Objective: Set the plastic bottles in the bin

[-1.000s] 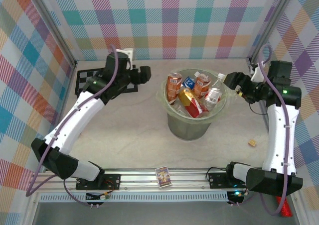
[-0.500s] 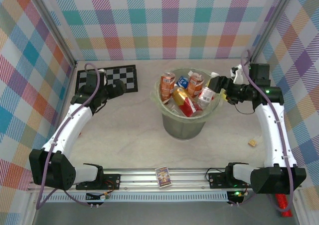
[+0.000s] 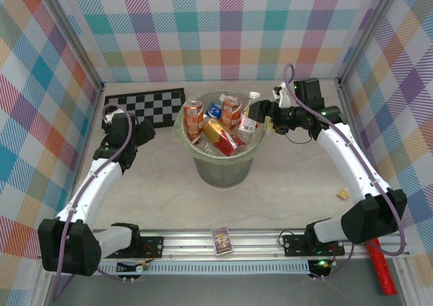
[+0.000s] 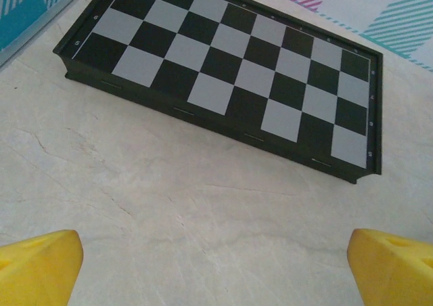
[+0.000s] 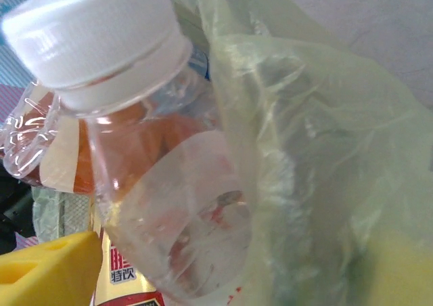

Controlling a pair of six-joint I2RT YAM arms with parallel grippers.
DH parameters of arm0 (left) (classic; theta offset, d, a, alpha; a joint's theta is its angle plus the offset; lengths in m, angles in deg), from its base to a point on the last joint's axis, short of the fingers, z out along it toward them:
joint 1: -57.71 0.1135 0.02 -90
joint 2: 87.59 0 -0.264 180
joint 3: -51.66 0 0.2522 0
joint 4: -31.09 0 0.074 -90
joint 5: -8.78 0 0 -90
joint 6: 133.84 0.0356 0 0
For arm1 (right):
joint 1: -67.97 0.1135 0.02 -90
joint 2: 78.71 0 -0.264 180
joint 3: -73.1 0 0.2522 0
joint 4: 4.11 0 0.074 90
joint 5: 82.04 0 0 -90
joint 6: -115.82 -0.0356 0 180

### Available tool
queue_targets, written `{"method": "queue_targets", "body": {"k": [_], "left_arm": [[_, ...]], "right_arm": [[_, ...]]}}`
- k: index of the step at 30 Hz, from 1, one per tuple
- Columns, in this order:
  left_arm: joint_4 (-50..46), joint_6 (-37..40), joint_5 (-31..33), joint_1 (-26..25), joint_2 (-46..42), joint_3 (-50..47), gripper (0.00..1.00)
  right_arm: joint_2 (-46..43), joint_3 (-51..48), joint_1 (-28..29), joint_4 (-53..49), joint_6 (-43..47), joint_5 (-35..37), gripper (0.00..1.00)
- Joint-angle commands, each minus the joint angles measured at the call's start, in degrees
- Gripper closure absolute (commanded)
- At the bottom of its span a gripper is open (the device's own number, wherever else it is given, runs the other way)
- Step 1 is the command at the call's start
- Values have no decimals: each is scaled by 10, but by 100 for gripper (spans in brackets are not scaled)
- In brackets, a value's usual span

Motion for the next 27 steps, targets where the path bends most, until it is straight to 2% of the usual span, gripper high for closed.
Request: {"method": "queue_targets", "body": {"k": [1,3,7,10,14,18,22,24,27], "left_arm": [[55,4,30,7,10,-19,0],[73,14,29,8,16,-27,0],[127,37,28,10,30,-52,0],[177,41,35,18,54,-76,0],[234,52,12,38,98,-93,0],[309,78,-2,41,138,-113,0],[326,102,-29,43,164,-98,0],[367,117,-40,43,166,-110,0],[359,128,-42,43,170,-104,0]], "right_arm": [[-15,69,-5,-77,54,105,6],[-33,76,-23,-102,79,131,1],[-89,34,-104,-74,89,121,1],[-117,-8,-144,-54,98,166,1],[-154,-120,-150,31,103,290,1],[-186,-268,-150,176,121,384,1],[-166,-344,-150,265,154,423,1],[-144,-366,-150,301,164,428,1],[-114,-394,-150,364,174,431,1]]}}
